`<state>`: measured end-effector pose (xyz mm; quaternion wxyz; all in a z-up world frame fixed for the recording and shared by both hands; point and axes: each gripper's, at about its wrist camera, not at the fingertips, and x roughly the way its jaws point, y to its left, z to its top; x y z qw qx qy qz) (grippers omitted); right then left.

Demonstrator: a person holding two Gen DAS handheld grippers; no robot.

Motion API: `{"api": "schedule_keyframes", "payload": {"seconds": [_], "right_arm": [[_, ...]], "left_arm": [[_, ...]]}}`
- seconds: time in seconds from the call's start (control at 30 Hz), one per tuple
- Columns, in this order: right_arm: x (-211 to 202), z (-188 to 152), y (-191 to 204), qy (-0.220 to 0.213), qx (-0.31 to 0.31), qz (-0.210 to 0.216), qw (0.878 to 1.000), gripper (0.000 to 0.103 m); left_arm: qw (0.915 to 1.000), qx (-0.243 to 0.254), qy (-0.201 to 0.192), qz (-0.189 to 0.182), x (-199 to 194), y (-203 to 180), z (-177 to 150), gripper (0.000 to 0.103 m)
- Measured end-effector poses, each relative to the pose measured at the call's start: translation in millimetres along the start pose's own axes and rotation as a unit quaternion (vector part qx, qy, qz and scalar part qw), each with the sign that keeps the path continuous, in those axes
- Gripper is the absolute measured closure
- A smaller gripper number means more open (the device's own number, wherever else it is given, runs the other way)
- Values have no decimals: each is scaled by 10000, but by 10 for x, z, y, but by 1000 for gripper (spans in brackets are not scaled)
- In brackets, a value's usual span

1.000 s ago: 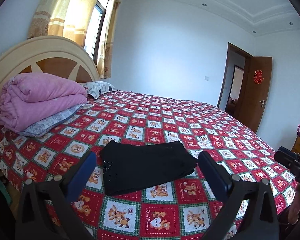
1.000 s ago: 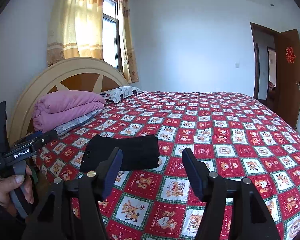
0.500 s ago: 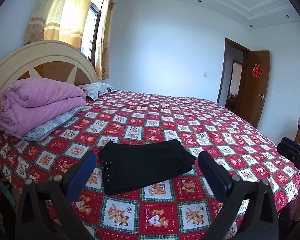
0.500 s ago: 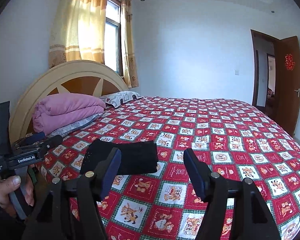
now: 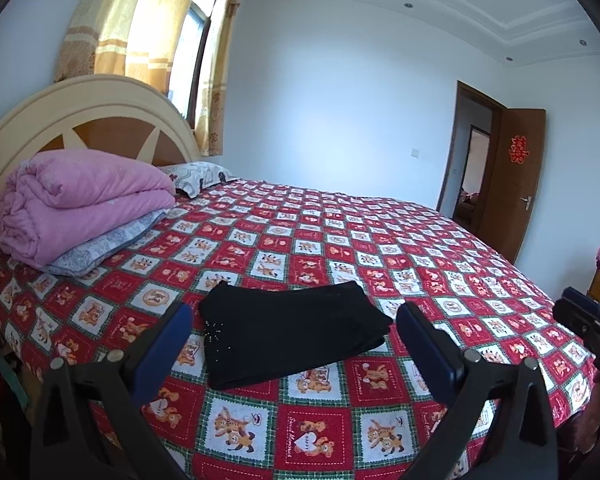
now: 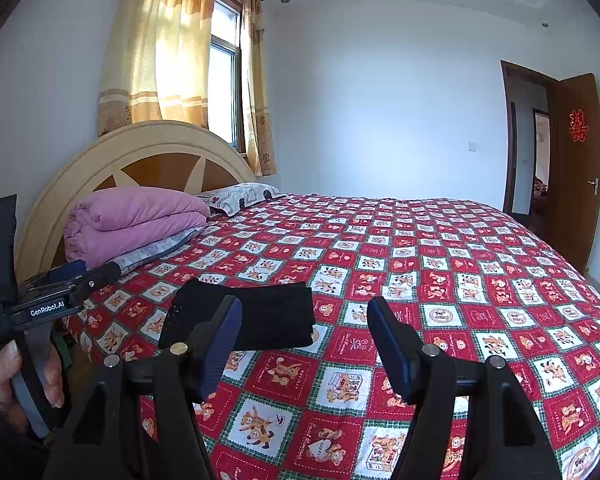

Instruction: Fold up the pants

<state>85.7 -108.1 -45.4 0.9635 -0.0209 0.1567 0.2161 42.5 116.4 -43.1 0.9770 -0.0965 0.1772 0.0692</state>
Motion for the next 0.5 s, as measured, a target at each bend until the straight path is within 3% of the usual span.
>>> {"api": "schedule_keyframes", "payload": {"seconds": [0.1,0.2,0.5], "right_arm": [[1,1,2,0,5,1,10000,36],[17,-20,1,19,6,1,10000,36],[52,-48,7,72,-17,-2,10000,36]], "left_arm": [[9998,-57,39,192,27,24,-9,0],[9999,3,-113,61,-13,37,-40,0],[9990,330,-250,138,-31,-76,-54,0]]}}
